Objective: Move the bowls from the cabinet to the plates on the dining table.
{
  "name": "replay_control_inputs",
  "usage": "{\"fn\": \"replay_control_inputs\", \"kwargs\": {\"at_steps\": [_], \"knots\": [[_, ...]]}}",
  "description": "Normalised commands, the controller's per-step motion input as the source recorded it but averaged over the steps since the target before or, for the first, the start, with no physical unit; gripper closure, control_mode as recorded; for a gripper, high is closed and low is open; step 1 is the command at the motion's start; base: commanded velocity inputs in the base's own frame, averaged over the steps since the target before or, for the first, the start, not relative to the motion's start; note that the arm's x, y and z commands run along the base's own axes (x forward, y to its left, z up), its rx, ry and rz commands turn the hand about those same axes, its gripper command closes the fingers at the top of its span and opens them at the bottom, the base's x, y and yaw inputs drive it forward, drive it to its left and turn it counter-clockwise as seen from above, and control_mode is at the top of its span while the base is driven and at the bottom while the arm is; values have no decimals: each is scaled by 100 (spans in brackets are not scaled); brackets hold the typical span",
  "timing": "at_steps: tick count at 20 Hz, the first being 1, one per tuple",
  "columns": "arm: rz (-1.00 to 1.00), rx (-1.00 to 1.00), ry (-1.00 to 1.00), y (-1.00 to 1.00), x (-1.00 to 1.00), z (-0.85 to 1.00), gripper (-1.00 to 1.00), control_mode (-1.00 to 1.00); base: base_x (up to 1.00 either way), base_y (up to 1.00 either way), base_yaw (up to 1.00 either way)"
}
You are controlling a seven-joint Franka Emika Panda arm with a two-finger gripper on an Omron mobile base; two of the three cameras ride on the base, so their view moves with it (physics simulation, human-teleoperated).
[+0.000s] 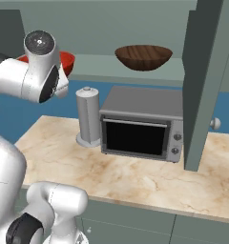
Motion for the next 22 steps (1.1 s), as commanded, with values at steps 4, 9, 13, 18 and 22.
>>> {"fn": "replay_control_inputs", "kwargs": {"at_steps": [4,9,13,18,22], "knots": [[0,2,-3,-31,-92,0,100,-100,0,0,0],[0,0,0,-29,-90,0,100,-100,0,0,0],[0,0,0,-30,-94,0,100,-100,0,0,0],[0,0,0,-23,-80,0,100,-100,0,0,0],[0,0,15,-11,-34,0,100,-100,0,0,0]]}}
